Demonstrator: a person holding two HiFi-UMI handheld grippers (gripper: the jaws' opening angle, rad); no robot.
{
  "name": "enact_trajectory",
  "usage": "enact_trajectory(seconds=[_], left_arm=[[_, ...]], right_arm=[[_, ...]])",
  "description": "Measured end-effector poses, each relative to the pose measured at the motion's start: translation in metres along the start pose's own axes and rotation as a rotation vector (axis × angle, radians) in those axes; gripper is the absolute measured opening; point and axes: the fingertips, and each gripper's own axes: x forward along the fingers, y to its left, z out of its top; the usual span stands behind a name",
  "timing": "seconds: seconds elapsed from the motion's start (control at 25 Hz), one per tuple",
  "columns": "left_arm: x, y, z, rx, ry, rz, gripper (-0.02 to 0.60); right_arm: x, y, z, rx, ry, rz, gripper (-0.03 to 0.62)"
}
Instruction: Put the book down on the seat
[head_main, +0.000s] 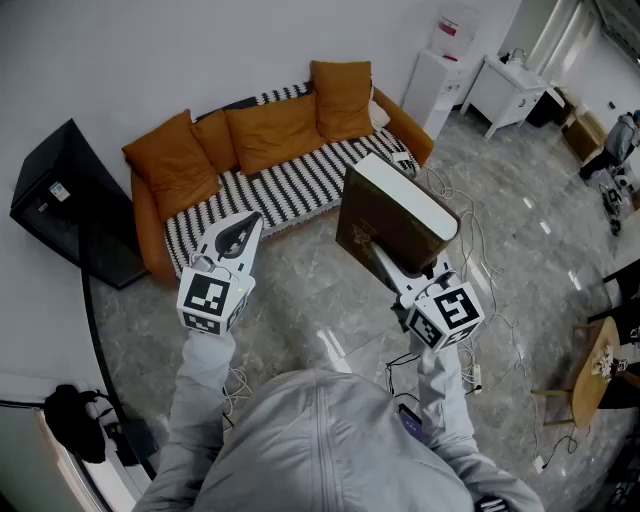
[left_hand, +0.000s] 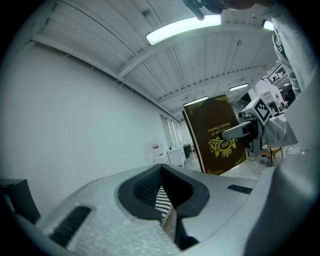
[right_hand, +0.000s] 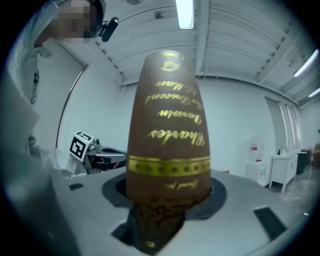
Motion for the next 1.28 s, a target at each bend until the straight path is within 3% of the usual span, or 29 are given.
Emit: enact_trajectory(seconds=[0.28, 0.56, 1.0, 1.28], left_arm=[[0.014, 0.0, -0.001, -0.017, -0.003, 0.01, 0.025], [0.03, -0.026, -0.002, -0.006, 0.006, -0.012, 0.025], [0.046, -0.061, -0.021, -0.046, 0.066, 0.044, 0.025], [0.071, -0.055, -0.032, -0.059, 0.083, 0.038, 0.025]], right_arm=[[0.002, -0.013, -0.005, 0.027, -0.007, 0.017, 0.245], [-0.009, -0.033, -0.005, 0.068, -0.036, 0.042, 0.246], [-0.025, -0.071, -0.036, 0.098, 0.017, 0.077, 0.245], [-0.014, -0.093, -0.047, 0.124, 0.033, 0.066, 0.245]])
